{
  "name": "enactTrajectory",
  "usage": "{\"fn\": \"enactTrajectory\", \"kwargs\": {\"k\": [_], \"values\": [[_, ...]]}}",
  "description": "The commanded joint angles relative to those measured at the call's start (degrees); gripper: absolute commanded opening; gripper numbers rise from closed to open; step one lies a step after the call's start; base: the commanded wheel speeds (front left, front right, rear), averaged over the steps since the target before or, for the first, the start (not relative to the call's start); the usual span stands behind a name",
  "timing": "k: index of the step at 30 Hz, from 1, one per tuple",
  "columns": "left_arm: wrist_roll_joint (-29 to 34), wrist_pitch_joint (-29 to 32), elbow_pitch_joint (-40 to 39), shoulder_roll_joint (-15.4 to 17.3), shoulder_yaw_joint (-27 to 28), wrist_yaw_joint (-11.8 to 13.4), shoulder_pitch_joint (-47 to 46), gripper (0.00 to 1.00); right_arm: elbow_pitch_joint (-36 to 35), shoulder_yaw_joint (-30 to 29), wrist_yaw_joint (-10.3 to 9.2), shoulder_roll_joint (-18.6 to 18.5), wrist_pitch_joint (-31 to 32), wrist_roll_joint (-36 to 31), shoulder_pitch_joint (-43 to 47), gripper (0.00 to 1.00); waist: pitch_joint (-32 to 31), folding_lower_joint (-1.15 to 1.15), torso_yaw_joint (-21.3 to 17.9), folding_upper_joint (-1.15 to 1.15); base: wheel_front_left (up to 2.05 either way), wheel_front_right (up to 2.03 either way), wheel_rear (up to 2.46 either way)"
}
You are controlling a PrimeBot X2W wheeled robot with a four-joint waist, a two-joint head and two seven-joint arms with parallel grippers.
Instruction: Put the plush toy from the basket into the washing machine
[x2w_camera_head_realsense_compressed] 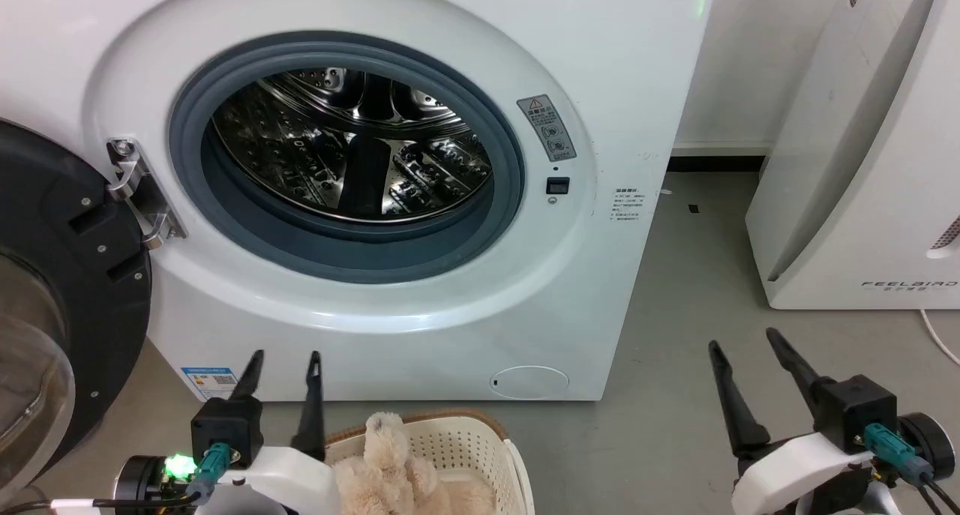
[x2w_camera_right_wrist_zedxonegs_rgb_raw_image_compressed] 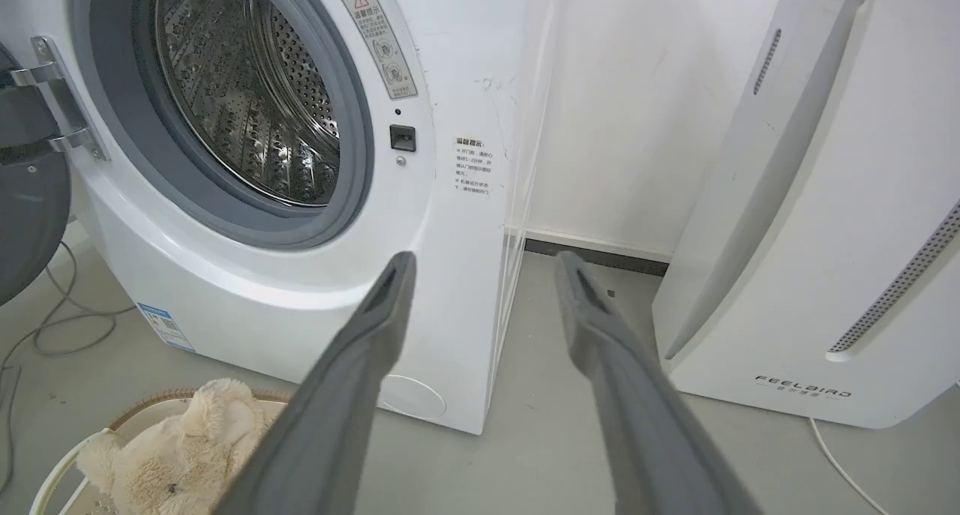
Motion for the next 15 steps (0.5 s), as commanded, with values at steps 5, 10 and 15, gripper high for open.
{"fn": "enactTrajectory", "kwargs": {"k": [5, 10, 15], "values": [[-0.22, -0.73, 0.08, 0.0, -0.35, 0.26, 0.04, 1.0, 0.01, -0.3, 0.0, 0.0, -0.73, 0.58, 0.1, 1.0, 0.15, 0.0, -0.05, 0.0, 0.0, 0.0, 0.0], [-0.45, -1.33, 0.25, 0.0, -0.67, 0.42, 0.01, 1.0, 0.02, -0.75, 0.0, 0.0, -1.33, 0.76, 0.1, 1.0, 0.47, 0.0, -0.14, 0.0, 0.0, 0.0, 0.0], [-0.65, -1.93, 0.75, 0.0, -1.07, 0.42, -0.2, 1.0, 0.12, -1.08, -0.01, 0.0, -1.93, 0.82, -0.09, 1.0, 1.08, 0.0, -0.3, 0.0, 0.0, 0.0, 0.0]]}}
